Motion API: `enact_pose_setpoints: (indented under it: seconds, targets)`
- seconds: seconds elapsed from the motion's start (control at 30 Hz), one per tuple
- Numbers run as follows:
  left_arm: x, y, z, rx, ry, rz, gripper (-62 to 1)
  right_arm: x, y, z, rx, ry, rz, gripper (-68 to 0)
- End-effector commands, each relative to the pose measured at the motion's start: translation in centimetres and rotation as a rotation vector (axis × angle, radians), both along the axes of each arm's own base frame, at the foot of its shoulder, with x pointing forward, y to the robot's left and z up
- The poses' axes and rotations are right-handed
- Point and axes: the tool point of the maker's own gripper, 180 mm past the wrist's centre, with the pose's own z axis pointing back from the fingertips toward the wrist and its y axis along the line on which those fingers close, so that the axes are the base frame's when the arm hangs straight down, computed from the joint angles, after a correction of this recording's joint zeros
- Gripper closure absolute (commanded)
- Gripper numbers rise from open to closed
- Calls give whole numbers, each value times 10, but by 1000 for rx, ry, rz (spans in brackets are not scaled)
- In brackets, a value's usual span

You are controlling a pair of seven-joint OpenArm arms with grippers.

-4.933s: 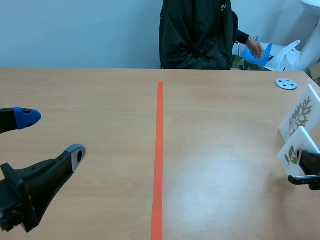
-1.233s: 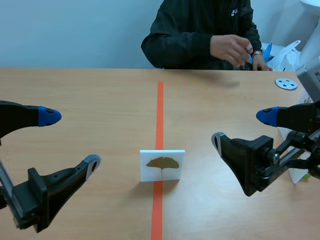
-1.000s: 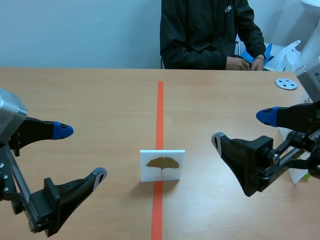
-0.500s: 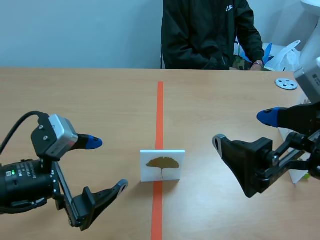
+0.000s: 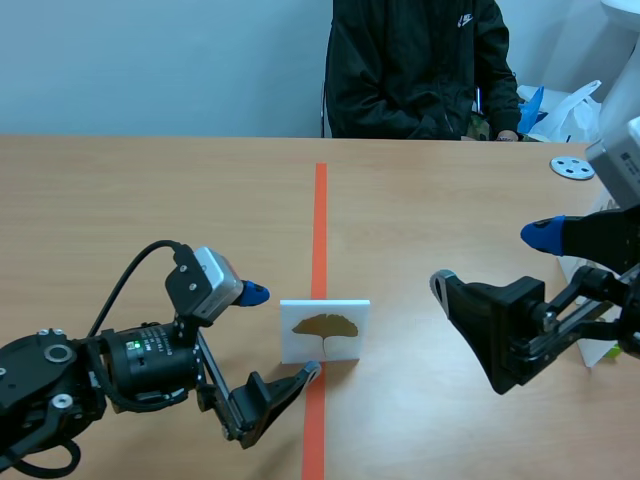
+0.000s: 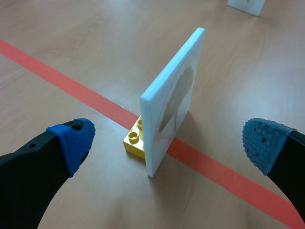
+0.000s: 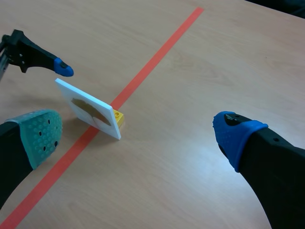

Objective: Sort the leaf by its shape. The table is split by an orange tape line. A compound leaf with several leaflets goes to the left side, a simple leaf with one blade goes to the right side. Return to the home posture when a red brick is placed on the table.

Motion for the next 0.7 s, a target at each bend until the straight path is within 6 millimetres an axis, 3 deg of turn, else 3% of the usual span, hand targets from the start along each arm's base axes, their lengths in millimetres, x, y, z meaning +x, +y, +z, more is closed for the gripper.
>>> enact_pose_setpoints:
  seconds: [0.0,0.3,0.53,0.67]
  targets:
    - [9,-8,14,-44,-47,3,-623,6,-4,8,8,-31,-12,-679]
    - [14,-26,2,-28,-69,-12,-623,6,-4,8,8,-30,-12,-679]
    - [9,-25,-7,-19,-58,-14,-623,6,-4,8,8,-30,-12,-679]
    - [9,-24,-8,-20,-57,-13,-511,6,-4,8,10,-33,-12,-679]
